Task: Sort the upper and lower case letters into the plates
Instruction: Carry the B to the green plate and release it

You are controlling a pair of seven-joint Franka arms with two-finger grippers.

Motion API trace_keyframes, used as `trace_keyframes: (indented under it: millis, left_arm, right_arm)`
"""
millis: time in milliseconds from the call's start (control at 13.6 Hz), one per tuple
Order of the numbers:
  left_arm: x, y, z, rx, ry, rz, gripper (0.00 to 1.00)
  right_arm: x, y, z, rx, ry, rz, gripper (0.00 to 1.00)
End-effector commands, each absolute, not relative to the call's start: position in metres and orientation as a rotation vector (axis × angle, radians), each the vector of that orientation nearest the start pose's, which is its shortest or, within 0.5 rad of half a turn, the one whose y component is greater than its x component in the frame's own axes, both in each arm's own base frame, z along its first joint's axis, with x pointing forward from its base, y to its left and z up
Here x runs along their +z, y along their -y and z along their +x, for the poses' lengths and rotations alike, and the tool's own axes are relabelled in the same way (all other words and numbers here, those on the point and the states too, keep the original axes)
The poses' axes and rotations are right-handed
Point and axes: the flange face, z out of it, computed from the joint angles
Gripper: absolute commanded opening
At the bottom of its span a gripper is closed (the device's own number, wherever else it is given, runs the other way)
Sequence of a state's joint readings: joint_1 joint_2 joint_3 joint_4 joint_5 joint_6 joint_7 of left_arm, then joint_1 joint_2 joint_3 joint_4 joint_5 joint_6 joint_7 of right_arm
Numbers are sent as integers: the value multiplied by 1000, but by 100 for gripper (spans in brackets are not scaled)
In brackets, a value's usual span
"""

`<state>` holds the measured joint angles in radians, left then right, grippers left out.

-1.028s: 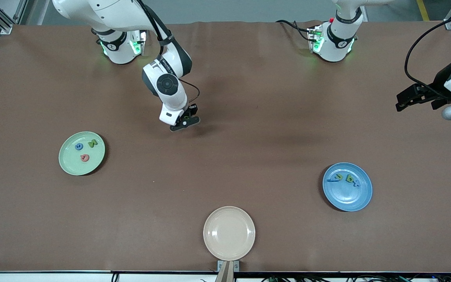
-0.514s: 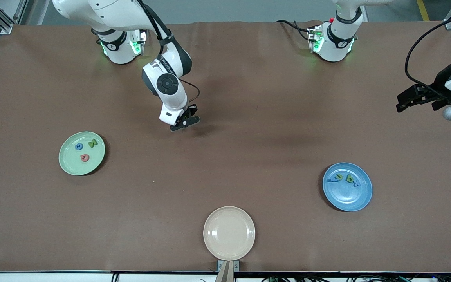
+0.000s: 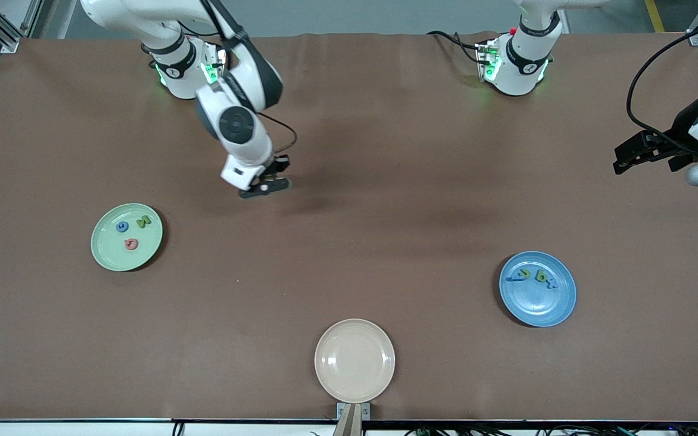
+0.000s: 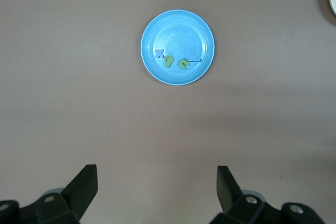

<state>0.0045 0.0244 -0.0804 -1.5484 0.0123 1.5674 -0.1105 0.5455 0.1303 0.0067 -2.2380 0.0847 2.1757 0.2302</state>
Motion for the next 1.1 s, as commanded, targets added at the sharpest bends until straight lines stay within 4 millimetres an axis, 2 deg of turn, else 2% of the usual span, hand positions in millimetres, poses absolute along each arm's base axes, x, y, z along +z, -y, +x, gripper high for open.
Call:
trace_keyframes:
  millis: [0, 294, 441, 588, 808, 1028]
  left_arm:
    - [626, 39, 553, 0, 36, -3143, 100]
    - [627, 40, 554, -10, 34, -3142, 100]
    - [626, 41, 553, -6, 27, -3133, 100]
    - [624, 58, 553, 0, -9, -3127, 100]
    - [630, 55, 548, -3, 3, -3125, 100]
    - [638, 54, 545, -24, 8, -3126, 100]
  right_arm:
    - [345, -171, 459, 311, 486, -3045, 5]
    - [355, -48, 505, 243, 458, -3083, 5]
    - [339, 5, 532, 260, 358, -3125, 6]
    - [313, 44, 561, 292, 252, -3121, 6]
    - [278, 70, 584, 291, 176, -3111, 7]
    - [245, 71, 597, 255, 142, -3111, 7]
